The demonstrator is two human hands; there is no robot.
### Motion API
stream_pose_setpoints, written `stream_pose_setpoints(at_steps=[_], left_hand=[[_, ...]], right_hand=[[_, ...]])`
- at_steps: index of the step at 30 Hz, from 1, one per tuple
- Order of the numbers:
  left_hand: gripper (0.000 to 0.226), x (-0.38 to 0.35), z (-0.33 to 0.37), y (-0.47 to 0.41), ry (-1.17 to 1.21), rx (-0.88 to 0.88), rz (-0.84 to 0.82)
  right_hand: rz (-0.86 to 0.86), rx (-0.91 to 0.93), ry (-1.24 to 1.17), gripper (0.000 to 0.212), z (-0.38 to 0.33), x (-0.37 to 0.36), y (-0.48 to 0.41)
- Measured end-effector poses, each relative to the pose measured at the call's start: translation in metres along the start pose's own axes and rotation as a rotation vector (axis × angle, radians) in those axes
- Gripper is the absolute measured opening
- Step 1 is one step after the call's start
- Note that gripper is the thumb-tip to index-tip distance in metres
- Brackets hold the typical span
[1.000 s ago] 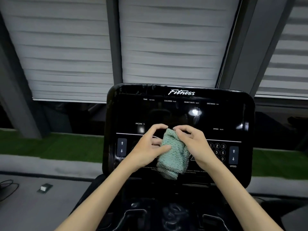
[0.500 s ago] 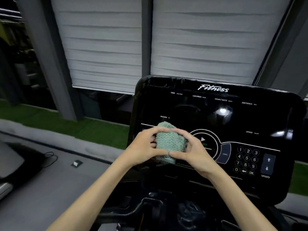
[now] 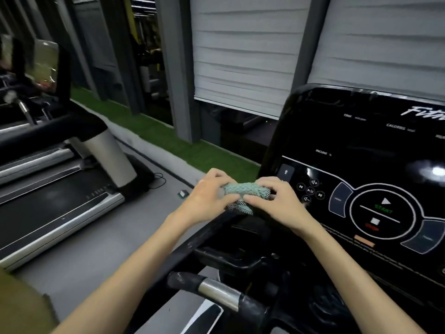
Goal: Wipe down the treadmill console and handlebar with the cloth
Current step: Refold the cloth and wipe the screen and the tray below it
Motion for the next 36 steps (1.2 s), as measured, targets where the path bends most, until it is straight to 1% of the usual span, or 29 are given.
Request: stream_pose_setpoints(at_steps=[1,3,5,7,9,12,14,16,18,22,25,27,29,32,34,36], left_hand=[[0.026,0.007,-0.007,0.005,0.029,0.010,0.014],[0.020,0.019,-0.015,0.015,0.166,0.013,0.069],[0.020,0.030,-0.019,0.025,0.329,0.031,0.148],[0.021,0.036,-0.028,0.035,0.424,0.069,0.201],[0.016,0.042,-0.042,0.044,0.445,0.098,0.221],[0.015,0.047,-0.064,0.063,0.490,0.168,0.217],[0.018,0.047,-0.080,0.071,0.496,0.206,0.231],[0.026,0.049,-0.096,0.080,0.504,0.247,0.242],[0.032,0.047,-0.107,0.085,0.493,0.273,0.238],[0.023,0.039,-0.117,0.092,0.454,0.276,0.198],[0.023,0.029,-0.125,0.091,0.433,0.272,0.221],[0.024,0.022,-0.130,0.087,0.436,0.263,0.250],[0.023,0.012,-0.137,0.082,0.432,0.264,0.267],[0.023,-0.005,-0.149,0.077,0.411,0.322,0.297],[0.020,-0.016,-0.159,0.079,0.364,0.353,0.309],[0.017,-0.023,-0.173,0.090,0.235,0.386,0.342]], right_hand=[[-0.051,-0.019,-0.082,0.027,-0.004,-0.012,-0.002],[-0.126,-0.056,-0.296,0.024,-0.015,-0.034,-0.002],[-0.164,-0.169,-0.559,0.027,-0.022,-0.057,-0.001],[-0.178,-0.267,-0.682,0.028,-0.024,-0.081,0.005],[-0.175,-0.306,-0.701,0.029,-0.021,-0.101,0.009],[-0.164,-0.323,-0.673,0.026,-0.020,-0.124,0.016],[-0.168,-0.330,-0.660,0.024,-0.019,-0.136,0.020],[-0.189,-0.347,-0.677,0.027,-0.016,-0.149,0.025],[-0.224,-0.354,-0.701,0.031,-0.014,-0.157,0.029],[-0.317,-0.352,-0.657,0.038,-0.007,-0.170,0.035],[-0.404,-0.385,-0.731,0.042,0.003,-0.178,0.032],[-0.424,-0.407,-0.784,0.043,0.011,-0.179,0.027],[-0.449,-0.431,-0.806,0.041,0.020,-0.179,0.022],[-0.502,-0.478,-0.772,0.033,0.042,-0.181,0.014],[-0.486,-0.520,-0.737,0.029,0.059,-0.183,0.006],[-0.411,-0.575,-0.669,0.022,0.079,-0.186,-0.003]])
Point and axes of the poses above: each hand's wrist, its own y-axis away from the middle knuckle, its own x-axis out of the back of the hand, z = x × y, the point moved 7 cm from there along -y, towards the middle knuckle, and after that the axes turned 1 degree about x, right-handed, at the moved point
